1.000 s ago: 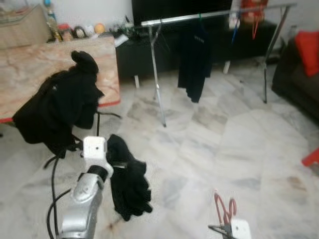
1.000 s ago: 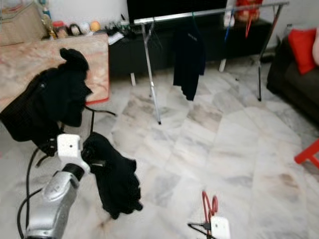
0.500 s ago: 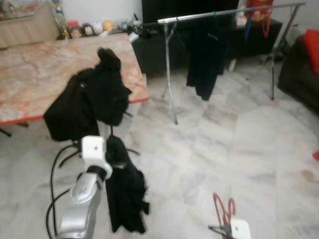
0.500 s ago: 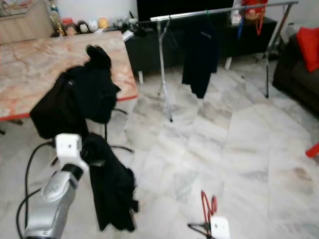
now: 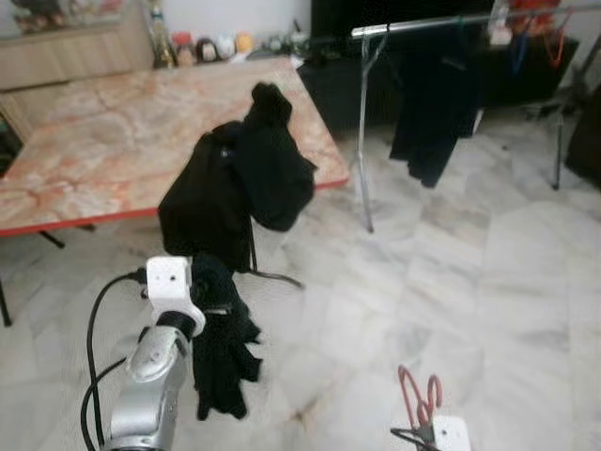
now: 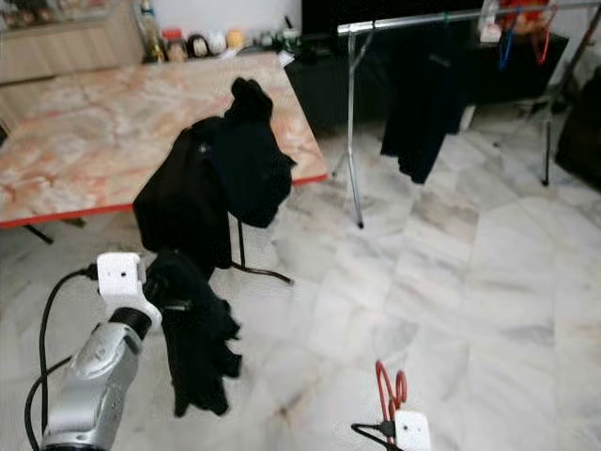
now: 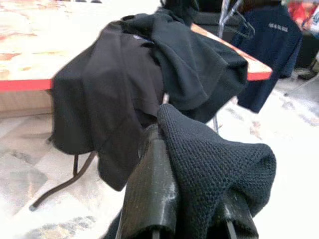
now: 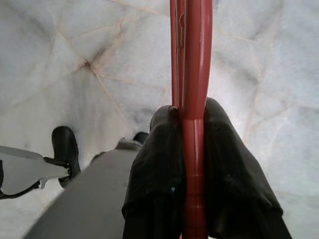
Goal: Hang hanger
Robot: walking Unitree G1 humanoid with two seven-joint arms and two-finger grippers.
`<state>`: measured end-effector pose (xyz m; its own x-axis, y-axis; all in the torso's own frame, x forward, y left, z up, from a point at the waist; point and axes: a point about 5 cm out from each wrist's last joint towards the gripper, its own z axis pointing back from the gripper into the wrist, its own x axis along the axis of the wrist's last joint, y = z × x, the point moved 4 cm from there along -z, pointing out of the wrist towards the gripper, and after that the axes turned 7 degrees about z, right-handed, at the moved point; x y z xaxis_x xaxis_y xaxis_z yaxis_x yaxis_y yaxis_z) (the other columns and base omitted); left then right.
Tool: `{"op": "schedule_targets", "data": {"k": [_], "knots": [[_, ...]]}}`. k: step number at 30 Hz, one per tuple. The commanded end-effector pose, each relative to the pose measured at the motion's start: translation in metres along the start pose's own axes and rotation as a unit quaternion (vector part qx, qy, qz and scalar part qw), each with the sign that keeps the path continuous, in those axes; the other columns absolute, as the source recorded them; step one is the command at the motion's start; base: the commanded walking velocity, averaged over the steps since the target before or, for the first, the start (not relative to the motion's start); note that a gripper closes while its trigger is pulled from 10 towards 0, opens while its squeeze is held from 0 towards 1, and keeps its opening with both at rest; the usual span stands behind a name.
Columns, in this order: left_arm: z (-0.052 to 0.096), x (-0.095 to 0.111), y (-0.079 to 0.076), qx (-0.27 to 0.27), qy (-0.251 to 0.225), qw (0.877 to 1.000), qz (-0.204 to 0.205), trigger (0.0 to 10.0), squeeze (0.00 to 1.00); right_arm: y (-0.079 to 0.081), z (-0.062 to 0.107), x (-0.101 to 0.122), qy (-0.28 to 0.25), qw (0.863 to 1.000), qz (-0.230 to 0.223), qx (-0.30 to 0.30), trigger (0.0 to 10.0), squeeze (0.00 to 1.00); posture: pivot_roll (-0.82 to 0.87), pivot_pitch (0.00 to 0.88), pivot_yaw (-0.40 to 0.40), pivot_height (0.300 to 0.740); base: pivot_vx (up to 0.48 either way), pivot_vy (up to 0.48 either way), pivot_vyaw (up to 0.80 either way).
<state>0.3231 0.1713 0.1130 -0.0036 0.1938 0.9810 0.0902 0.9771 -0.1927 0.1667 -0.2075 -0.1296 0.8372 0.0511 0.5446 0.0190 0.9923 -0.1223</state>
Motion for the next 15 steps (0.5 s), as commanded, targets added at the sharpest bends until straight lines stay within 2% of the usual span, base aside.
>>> {"op": "schedule_targets", "data": {"k": [1,6,15], "knots": [[-0.0015,0.0119,-0.0001,-0.001,-0.021,1.0,-0.007,10.0,0.0,-0.0009,-0.0002,0.0022,-0.005,1.0,-0.002,-0.001,10.0,0.0,-0.03,0.0,-0.009,0.74,0.0,0.0,0.0],[-0.0013,0.011,-0.0018,-0.005,-0.018,1.0,-0.018,10.0,0.0,0.0006,-0.0003,0.0033,-0.008,1.0,-0.001,0.002,10.0,0.0,-0.03,0.0,-0.011,0.74,0.0,0.0,0.43],[-0.0017,0.0129,-0.0067,-0.016,-0.022,1.0,-0.006,10.0,0.0,0.0013,-0.0003,0.0035,-0.009,1.0,-0.001,0.005,10.0,0.0,-0.03,0.0,-0.011,0.74,0.0,0.0,0.51]]}}
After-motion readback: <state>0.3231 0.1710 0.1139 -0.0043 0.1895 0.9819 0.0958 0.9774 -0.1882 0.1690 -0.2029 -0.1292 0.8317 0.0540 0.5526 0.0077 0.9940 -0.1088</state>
